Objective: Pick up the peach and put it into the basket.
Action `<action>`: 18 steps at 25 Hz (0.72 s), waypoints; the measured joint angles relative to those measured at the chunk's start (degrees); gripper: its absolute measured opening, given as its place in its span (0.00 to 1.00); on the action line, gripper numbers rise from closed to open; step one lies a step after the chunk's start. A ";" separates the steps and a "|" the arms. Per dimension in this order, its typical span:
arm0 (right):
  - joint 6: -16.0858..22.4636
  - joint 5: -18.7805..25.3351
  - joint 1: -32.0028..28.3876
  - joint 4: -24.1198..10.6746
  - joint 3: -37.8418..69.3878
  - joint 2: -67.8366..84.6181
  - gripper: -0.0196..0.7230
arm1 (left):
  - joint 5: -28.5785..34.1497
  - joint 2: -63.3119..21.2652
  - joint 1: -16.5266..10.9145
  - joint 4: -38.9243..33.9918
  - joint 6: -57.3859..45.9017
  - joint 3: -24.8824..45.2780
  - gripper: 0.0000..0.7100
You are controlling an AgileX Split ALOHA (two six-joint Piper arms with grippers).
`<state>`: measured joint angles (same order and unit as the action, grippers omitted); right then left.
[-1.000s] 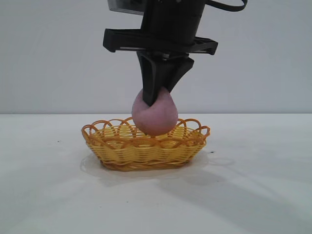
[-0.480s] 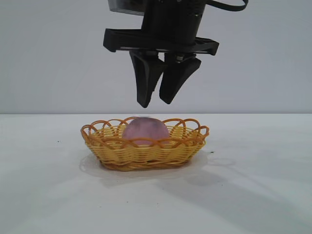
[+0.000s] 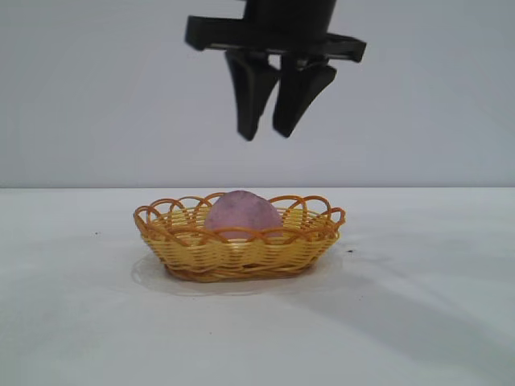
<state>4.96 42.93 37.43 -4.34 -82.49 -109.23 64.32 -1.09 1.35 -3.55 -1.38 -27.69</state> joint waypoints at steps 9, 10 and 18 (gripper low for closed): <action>0.97 3.04 -16.79 -0.44 -0.86 0.00 0.58 | 0.00 0.00 0.00 0.00 0.00 0.00 0.75; 1.13 3.50 -18.80 -0.53 -0.86 0.00 0.58 | 0.00 0.00 0.00 0.00 0.00 0.00 0.75; 1.22 8.23 -26.94 -0.70 -0.86 0.00 0.58 | 0.00 0.00 0.00 0.00 0.00 0.00 0.75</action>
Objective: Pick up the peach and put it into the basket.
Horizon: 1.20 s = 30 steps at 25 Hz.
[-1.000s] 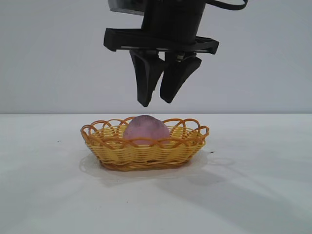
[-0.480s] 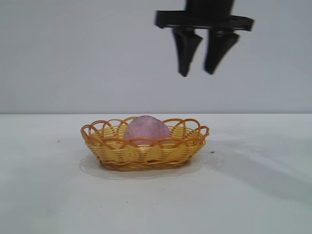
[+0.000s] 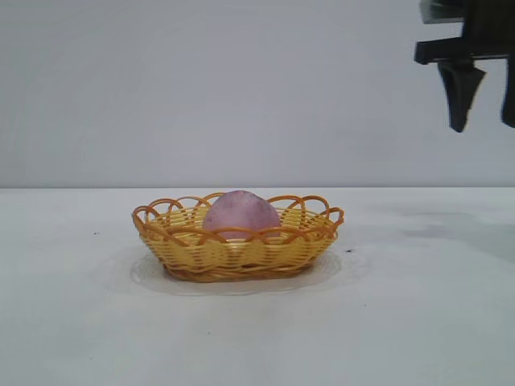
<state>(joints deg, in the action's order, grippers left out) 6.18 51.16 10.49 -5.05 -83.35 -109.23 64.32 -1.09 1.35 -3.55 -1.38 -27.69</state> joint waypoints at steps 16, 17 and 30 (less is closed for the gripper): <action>-1.11 13.07 0.21 0.75 0.00 15.59 0.58 | 0.00 0.00 0.00 0.00 0.00 0.00 0.75; -1.11 13.84 0.21 0.75 0.00 17.54 0.58 | 0.00 0.00 0.00 0.00 0.00 0.00 0.75; -1.01 14.65 0.21 -1.68 20.77 51.40 0.58 | 0.00 0.00 0.00 0.00 0.00 0.00 0.75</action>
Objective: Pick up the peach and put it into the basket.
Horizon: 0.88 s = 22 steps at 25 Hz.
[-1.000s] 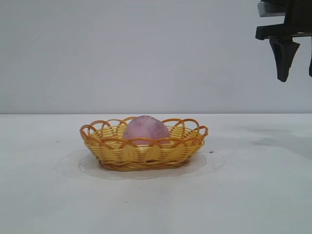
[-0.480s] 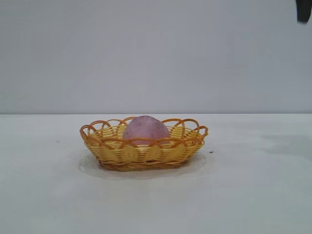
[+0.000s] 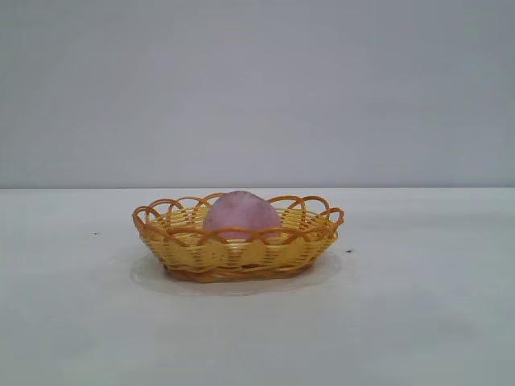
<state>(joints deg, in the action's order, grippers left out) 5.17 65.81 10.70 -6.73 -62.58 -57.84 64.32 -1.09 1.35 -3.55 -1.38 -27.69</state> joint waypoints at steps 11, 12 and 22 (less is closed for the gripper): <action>1.29 0.39 0.00 1.09 20.85 32.62 0.58 | 0.00 0.00 0.00 0.00 0.00 0.00 0.75; 1.29 0.39 0.00 1.74 22.43 35.11 0.58 | 0.00 0.00 0.00 0.00 0.00 0.00 0.75; 0.80 0.00 0.00 4.82 34.27 53.87 0.58 | 0.00 0.00 0.00 0.00 0.00 0.00 0.75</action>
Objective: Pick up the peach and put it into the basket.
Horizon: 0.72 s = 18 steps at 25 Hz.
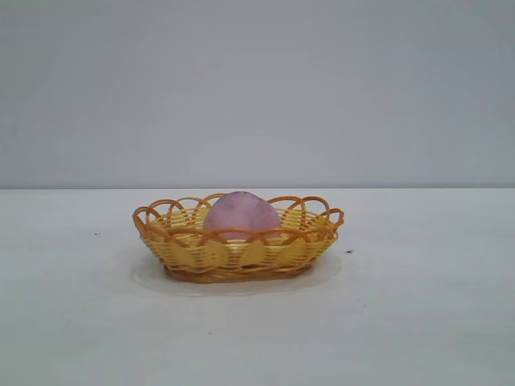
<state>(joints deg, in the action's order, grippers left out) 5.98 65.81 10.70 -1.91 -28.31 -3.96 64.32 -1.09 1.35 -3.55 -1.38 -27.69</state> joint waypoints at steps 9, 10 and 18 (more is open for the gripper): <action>-3.84 -0.22 0.00 2.46 0.26 4.87 0.58 | 0.00 0.00 0.00 -0.11 0.00 0.00 0.75; -3.93 -0.22 0.00 2.57 0.26 4.87 0.58 | 0.00 0.00 0.00 -0.11 0.00 0.00 0.75; -4.15 -0.34 0.00 2.83 0.26 4.87 0.58 | 0.00 0.00 0.00 -0.11 0.00 0.00 0.75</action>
<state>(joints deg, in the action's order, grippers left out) 1.83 65.47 10.70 0.92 -28.05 0.91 64.32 -1.09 1.35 -3.66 -1.38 -27.69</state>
